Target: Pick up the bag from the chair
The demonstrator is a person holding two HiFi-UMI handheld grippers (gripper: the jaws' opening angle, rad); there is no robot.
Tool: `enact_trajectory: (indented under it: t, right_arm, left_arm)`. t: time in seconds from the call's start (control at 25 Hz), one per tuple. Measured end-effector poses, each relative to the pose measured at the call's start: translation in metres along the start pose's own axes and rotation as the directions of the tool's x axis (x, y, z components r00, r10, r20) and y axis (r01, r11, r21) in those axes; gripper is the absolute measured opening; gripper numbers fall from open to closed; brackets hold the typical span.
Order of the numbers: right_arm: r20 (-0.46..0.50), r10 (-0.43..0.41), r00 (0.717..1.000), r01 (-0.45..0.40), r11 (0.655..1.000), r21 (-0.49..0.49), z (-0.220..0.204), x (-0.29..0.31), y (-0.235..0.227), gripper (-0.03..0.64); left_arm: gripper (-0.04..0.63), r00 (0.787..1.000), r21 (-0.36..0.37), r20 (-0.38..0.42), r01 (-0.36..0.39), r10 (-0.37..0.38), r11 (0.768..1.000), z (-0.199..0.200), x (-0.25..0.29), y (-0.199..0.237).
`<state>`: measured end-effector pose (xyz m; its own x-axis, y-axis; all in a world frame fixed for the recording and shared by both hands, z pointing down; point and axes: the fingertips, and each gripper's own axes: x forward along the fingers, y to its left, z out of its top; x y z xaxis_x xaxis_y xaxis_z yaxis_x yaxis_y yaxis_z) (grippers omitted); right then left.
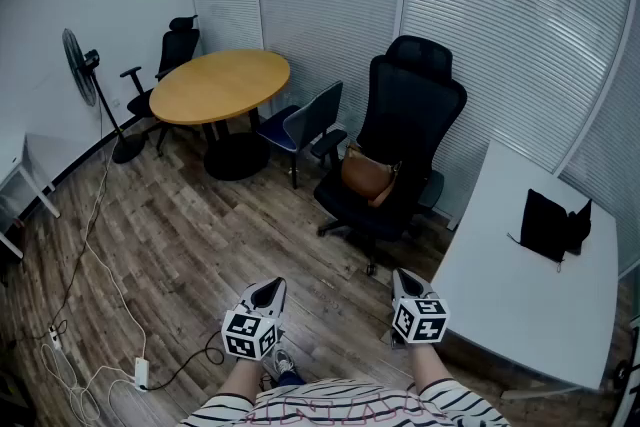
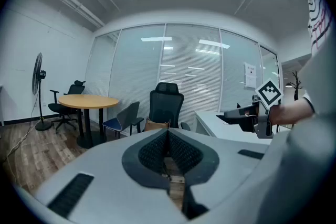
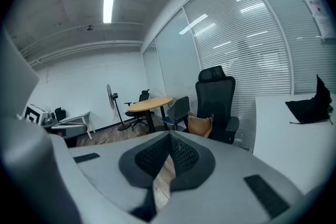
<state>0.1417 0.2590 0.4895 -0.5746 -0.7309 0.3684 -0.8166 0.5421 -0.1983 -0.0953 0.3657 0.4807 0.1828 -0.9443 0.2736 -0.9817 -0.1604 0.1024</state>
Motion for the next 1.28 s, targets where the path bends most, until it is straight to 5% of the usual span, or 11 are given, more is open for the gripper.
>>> enact_trajectory:
  t: [0.36,0.6,0.68,0.76,1.28]
  right_arm:
    - [0.028,-0.017,0.999,0.017,1.000,0.023,0.010,0.032,0.021,0.028]
    - [0.126,-0.011,0.992,-0.004,0.993,0.121,0.026,0.059,0.045,0.034]
    - [0.136,-0.022,0.990,0.003,0.990,0.140,0.026,0.071,0.053,0.106]
    - [0.130,-0.031,0.991,0.009,0.986,0.166,0.025,0.083,0.059,0.207]
    - [0.081,-0.128,0.988,0.105,0.965,0.242,0.001,0.128,0.099,0.209]
  left_arm:
    - [0.026,0.999,-0.017,0.016,0.049,-0.049,0.999,0.006,0.015,0.037]
    - [0.071,0.986,-0.038,0.037,0.162,-0.161,0.986,0.017,0.028,0.063]
    - [0.194,0.982,-0.049,0.039,0.185,-0.183,0.982,0.018,0.030,0.078]
    - [0.206,0.979,-0.045,0.033,0.201,-0.200,0.979,0.019,0.032,0.094]
    - [0.209,0.963,-0.080,-0.046,0.262,-0.266,0.962,-0.012,0.029,0.177]
